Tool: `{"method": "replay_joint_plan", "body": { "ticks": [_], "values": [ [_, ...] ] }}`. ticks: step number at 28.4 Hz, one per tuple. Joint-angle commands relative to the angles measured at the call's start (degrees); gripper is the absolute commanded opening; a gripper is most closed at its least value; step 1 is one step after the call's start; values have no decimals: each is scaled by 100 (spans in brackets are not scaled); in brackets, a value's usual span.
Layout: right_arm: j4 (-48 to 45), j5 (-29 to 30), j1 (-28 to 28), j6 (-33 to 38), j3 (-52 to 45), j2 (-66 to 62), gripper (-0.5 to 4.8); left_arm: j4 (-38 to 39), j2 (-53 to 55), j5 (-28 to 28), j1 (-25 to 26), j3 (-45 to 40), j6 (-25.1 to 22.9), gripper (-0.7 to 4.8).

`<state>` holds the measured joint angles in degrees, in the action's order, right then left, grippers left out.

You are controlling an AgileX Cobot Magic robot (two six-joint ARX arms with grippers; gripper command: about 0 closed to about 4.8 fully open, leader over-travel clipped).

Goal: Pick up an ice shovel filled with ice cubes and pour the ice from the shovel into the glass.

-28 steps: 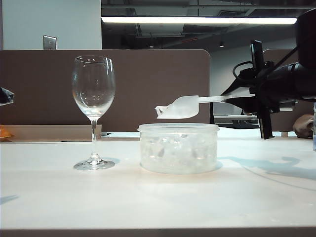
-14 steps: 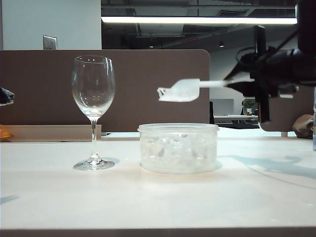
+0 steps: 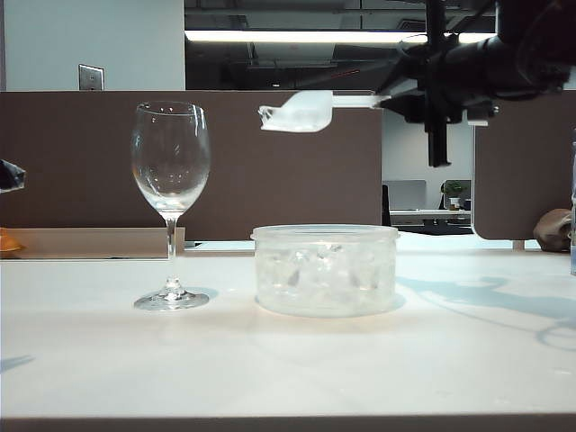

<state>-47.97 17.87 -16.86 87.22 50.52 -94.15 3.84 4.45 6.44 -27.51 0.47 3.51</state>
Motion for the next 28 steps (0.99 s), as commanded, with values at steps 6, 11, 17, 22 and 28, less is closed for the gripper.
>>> {"method": "replay_joint_plan", "body": {
  "ticks": [6, 11, 17, 22, 28],
  "values": [
    [160, 22, -262, -26, 494, 31, -5, -52, 2, 22, -4, 4, -4, 29],
    [269, 26, -400, -35, 732, 24, -5, -52, 2, 22, -4, 4, -4, 29],
    [507, -11, -592, -70, 994, 24, -5, -52, 2, 22, -4, 4, -4, 29],
    [612, -42, -713, -208, 1161, 13, -6, -52, 2, 22, -4, 4, -4, 29],
    [802, -66, -798, -372, 1311, 13, -6, -50, 2, 24, -4, 4, -4, 29]
  ]
}}
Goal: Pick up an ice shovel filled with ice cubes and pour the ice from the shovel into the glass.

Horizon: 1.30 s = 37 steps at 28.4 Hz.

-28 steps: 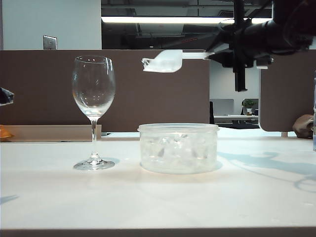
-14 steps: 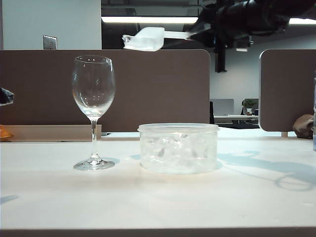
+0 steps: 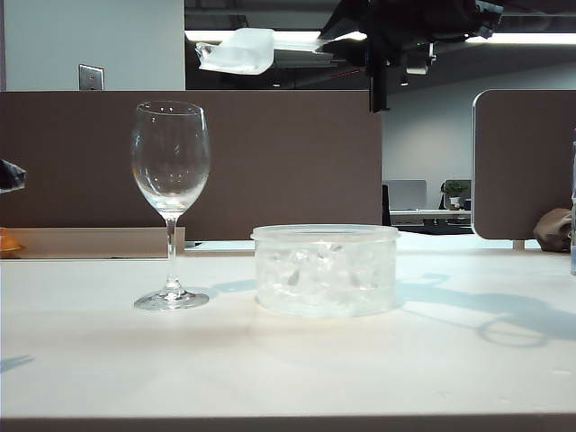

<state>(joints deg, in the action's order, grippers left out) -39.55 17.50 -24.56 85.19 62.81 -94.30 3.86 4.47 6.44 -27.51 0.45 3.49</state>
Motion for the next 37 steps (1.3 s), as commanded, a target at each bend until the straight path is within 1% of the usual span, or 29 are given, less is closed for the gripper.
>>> {"method": "replay_joint_plan", "body": {
  "ticks": [1, 9, 12, 21, 23, 32, 37],
  "values": [
    [-2, -28, -31, -168, 98, 28, -6, -50, 0, 22, -4, 7, -2, 29],
    [214, -98, -107, -505, 131, 26, -5, -50, 0, 20, -4, 7, -2, 29],
    [247, -111, -177, -734, 131, -7, -5, -50, 0, 24, -4, 7, -2, 29],
    [249, -227, -393, -778, 251, -195, -5, -50, 0, 20, -4, 7, -4, 29],
    [262, -243, -461, -907, 345, -227, -5, -48, 0, 22, -4, 7, -2, 29],
    [400, -236, -525, -1377, 468, -291, -5, -48, 0, 20, -4, 7, -2, 29],
    [452, -236, -525, -1523, 468, -291, -6, -48, 0, 22, -4, 7, -2, 29]
  ]
}}
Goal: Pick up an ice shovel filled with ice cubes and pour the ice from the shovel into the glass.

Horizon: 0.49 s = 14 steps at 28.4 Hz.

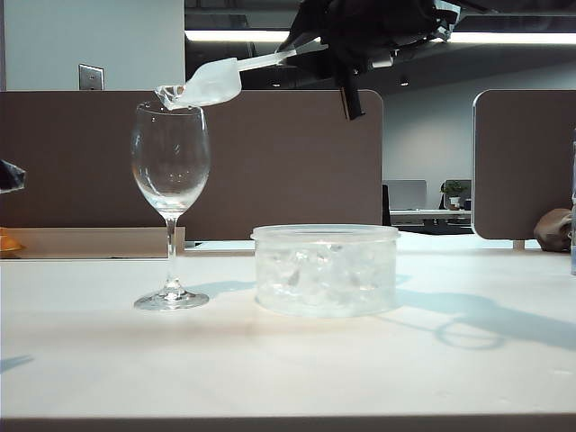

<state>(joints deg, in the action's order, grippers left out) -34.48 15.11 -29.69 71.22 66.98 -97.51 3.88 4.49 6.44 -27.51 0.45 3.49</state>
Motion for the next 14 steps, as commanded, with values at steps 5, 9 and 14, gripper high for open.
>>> {"method": "replay_joint_plan", "body": {
  "ticks": [5, 9, 14],
  "values": [
    [0, 11, -11, -385, 50, 31, -5, -50, -2, 22, -4, 7, -2, 29],
    [0, 4, -11, -417, 52, 31, -5, -50, -2, 22, -4, 7, -2, 29],
    [44, 24, -11, -496, 153, 31, -5, -50, -2, 22, -4, 7, -2, 29]
  ]
}}
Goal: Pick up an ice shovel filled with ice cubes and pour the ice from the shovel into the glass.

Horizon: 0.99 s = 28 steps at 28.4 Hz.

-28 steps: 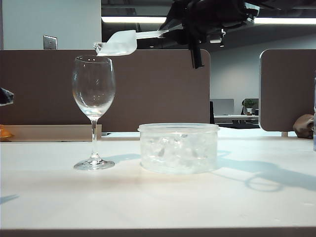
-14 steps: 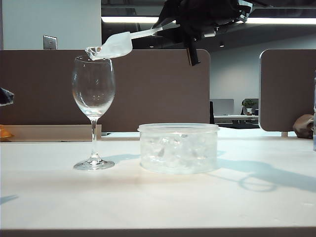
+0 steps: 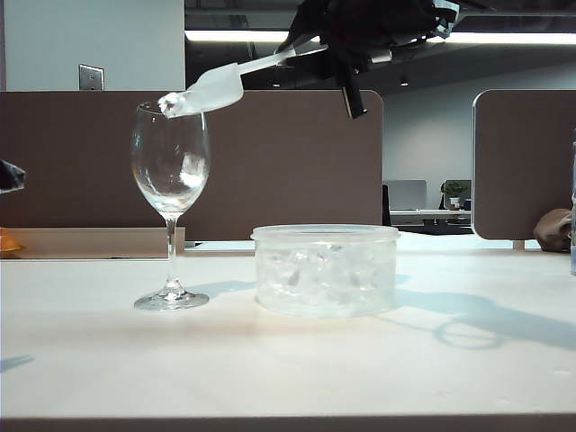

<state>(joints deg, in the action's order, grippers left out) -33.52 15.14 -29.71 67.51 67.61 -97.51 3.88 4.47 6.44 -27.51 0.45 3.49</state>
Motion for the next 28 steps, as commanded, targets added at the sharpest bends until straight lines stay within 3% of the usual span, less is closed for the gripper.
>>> {"method": "replay_joint_plan", "body": {
  "ticks": [1, 22, 28],
  "values": [
    [-48, 20, -9, -177, 111, 31, -5, -50, 0, 22, -4, 7, -2, 29],
    [76, 140, 22, -278, 297, 144, -5, -50, 0, 24, -4, 7, -2, 29],
    [85, 245, 356, -157, 295, 345, -6, -50, 0, 22, -4, 7, -2, 29]
  ]
}}
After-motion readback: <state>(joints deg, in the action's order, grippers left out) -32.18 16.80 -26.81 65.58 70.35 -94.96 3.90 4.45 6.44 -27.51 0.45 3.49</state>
